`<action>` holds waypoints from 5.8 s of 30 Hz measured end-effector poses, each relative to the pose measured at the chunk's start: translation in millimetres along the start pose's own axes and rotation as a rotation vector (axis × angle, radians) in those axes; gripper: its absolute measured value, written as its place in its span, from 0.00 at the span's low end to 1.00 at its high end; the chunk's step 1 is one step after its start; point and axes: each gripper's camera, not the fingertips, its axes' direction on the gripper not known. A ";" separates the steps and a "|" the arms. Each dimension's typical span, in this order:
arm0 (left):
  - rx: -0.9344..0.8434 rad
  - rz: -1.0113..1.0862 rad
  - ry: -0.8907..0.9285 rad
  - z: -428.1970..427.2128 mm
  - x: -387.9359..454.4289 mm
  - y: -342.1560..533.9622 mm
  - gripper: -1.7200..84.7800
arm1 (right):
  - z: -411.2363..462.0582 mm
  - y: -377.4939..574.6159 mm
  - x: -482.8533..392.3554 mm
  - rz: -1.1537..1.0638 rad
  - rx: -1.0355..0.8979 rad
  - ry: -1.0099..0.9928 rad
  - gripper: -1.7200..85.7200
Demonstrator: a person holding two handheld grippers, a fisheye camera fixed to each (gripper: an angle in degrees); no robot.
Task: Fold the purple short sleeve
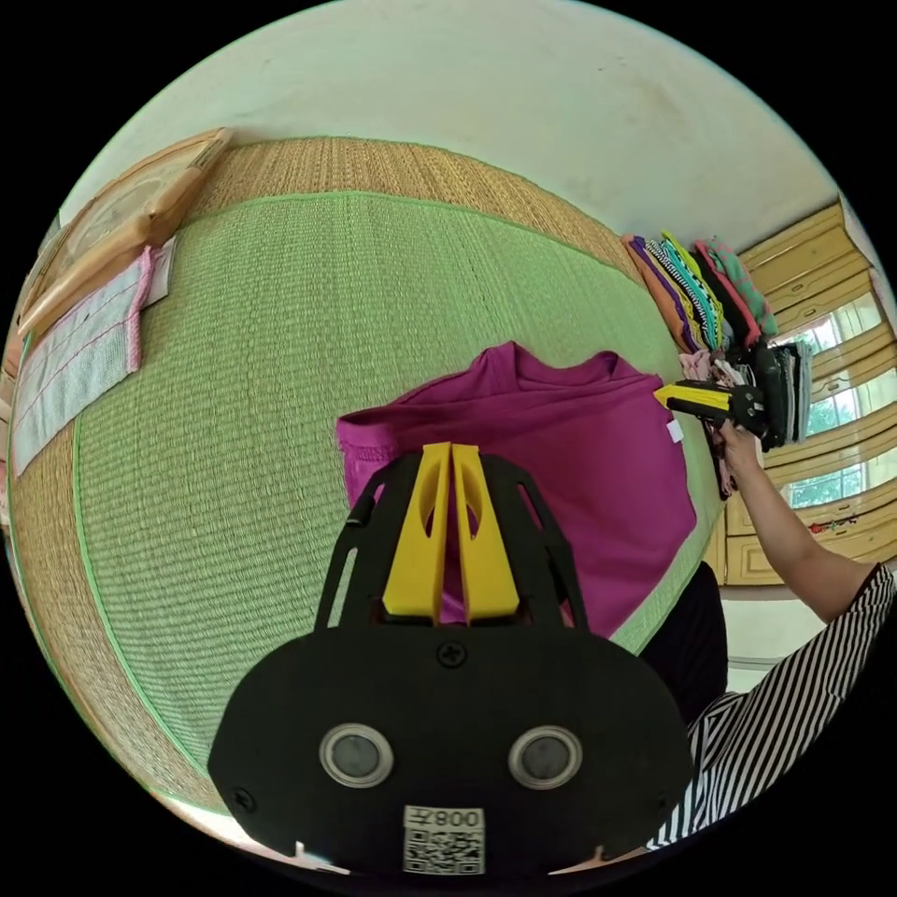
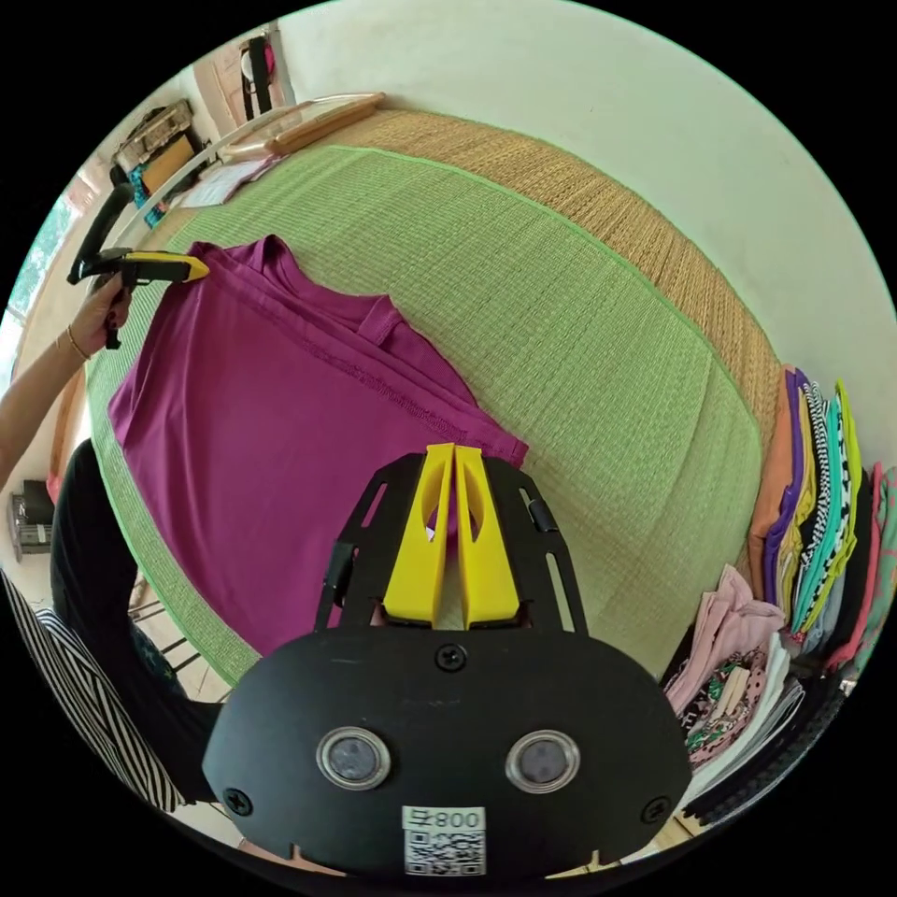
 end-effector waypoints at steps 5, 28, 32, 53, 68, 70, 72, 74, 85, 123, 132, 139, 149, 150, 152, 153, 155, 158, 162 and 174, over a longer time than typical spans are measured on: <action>0.047 -0.022 0.068 -41.3 -7.4 44.1 0.09 | -47.4 37.2 21.3 0.068 0.070 -0.070 0.08; -0.058 -0.261 0.085 -82.5 -10.5 191.1 0.06 | -130.1 218.4 76.0 0.460 0.054 -0.512 0.11; -0.046 -0.255 0.113 -91.9 -8.1 188.2 0.04 | -143.1 219.7 77.7 0.434 0.013 -0.525 0.06; -0.029 -0.316 0.172 -134.5 -35.6 221.3 0.05 | -197.1 247.4 121.0 0.469 -0.007 -0.671 0.02; 0.024 -0.164 0.065 -91.8 -3.5 70.5 0.06 | -205.6 269.3 110.6 0.542 0.005 -0.634 0.03; 0.079 -0.135 0.089 -99.5 3.3 64.3 0.07 | -215.2 271.4 111.8 0.564 0.055 -0.609 0.03; 0.109 -0.077 0.085 -106.5 17.5 59.6 0.08 | -223.4 261.2 108.5 0.544 0.095 -0.580 0.04; 0.101 -0.027 0.049 -105.7 31.2 51.8 0.09 | -227.4 240.7 102.3 0.502 0.121 -0.556 0.05; 0.015 0.019 -0.074 -67.1 55.1 19.4 0.04 | -198.4 124.0 44.6 0.266 0.115 -0.461 0.08; 0.024 -0.061 0.009 -37.4 22.2 -30.4 0.05 | -89.6 44.2 -13.0 0.366 0.043 -0.145 0.03; 0.123 -0.137 0.019 -52.0 -6.1 -15.8 0.07 | -82.9 48.1 -1.6 0.409 0.068 -0.165 0.02; 0.069 -0.124 -0.083 -42.7 -19.7 -15.5 0.06 | -80.6 46.8 4.6 0.412 0.072 -0.169 0.02; 0.111 -0.138 -0.102 -51.8 -40.5 -22.0 0.06 | -84.3 46.0 17.6 0.412 0.070 -0.206 0.02; 0.124 -0.134 -0.067 -53.3 -38.8 -11.3 0.06 | -88.2 47.4 18.8 0.413 0.081 -0.211 0.02; 0.132 -0.126 -0.019 -52.9 -34.8 8.9 0.07 | -96.4 51.9 20.9 0.422 0.103 -0.215 0.02; 0.134 -0.126 -0.007 -50.3 -32.5 23.0 0.07 | -102.4 56.5 22.8 0.430 0.121 -0.223 0.02; 0.095 -0.123 0.003 -38.2 -32.5 38.8 0.08 | -111.1 64.2 25.5 0.435 0.134 -0.238 0.03; 0.011 -0.156 0.014 -10.1 -45.3 48.7 0.06 | -126.4 79.9 25.3 0.438 0.143 -0.240 0.03; 0.031 -0.221 0.011 3.8 -69.1 50.6 0.04 | -138.9 103.7 18.7 0.435 0.127 -0.265 0.03; 0.060 -0.173 0.057 36.6 -55.5 117.9 0.06 | -168.5 177.0 -48.2 0.357 0.040 -0.366 0.04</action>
